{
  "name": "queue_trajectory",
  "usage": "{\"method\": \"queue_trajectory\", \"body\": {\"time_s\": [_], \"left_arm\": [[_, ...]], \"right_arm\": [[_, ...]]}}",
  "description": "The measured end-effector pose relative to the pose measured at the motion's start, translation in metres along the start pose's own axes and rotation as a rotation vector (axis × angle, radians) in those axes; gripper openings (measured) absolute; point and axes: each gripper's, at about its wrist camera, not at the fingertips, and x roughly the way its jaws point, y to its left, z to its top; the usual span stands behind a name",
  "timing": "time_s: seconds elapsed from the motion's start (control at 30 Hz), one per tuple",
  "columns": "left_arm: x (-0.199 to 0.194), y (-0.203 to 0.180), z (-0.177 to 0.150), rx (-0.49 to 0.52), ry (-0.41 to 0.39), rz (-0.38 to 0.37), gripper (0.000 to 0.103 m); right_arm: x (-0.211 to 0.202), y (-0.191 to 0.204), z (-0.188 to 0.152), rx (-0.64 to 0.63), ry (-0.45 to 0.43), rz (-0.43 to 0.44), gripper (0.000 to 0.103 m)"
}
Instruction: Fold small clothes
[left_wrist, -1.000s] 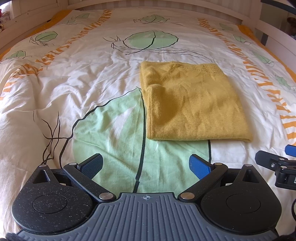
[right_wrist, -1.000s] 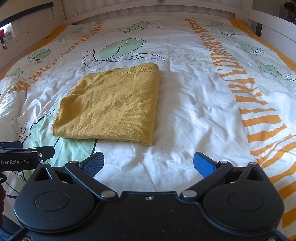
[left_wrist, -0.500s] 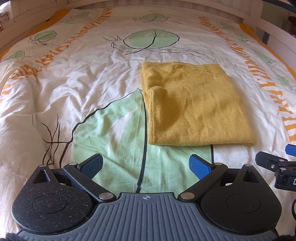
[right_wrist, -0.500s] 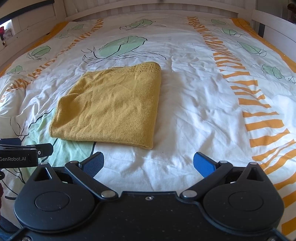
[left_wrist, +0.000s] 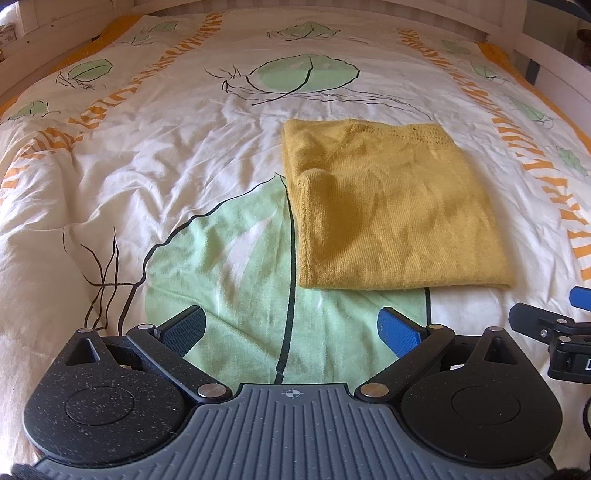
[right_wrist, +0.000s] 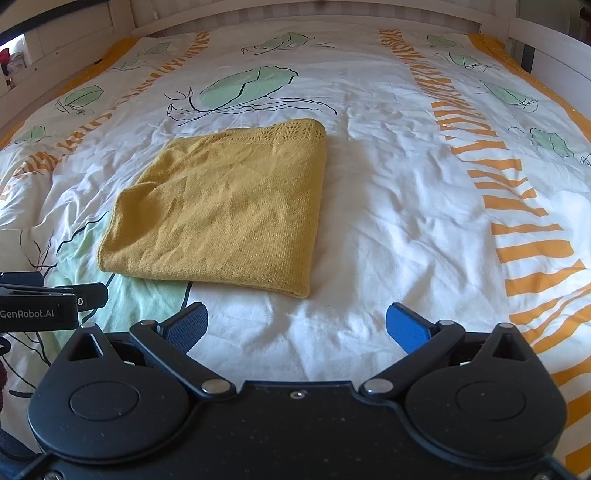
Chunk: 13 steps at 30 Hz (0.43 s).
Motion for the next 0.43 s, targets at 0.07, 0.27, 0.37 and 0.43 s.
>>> {"method": "queue_trajectory", "body": {"time_s": [0.07,0.27,0.37,0.43], "left_arm": [[0.0001,0.0002,-0.0002,-0.002,0.001,-0.001,0.101],[-0.0006,0.0005,-0.0012,-0.006,0.0,-0.001,0.1],[-0.0005,0.0004,-0.0014,-0.004,0.002,-0.001,0.1],[-0.0004,0.0002,-0.0019,-0.003,0.001,0.0,0.1]], "right_arm": [[0.0001,0.0,0.0001,0.0,0.001,0.0,0.102],[-0.0013,0.0012,-0.0018,0.001,-0.001,0.002,0.102],[-0.0016,0.0016,-0.0024,0.002,0.0,0.003,0.102],[-0.0016,0.002,-0.0033,0.004,0.002,0.005,0.102]]}}
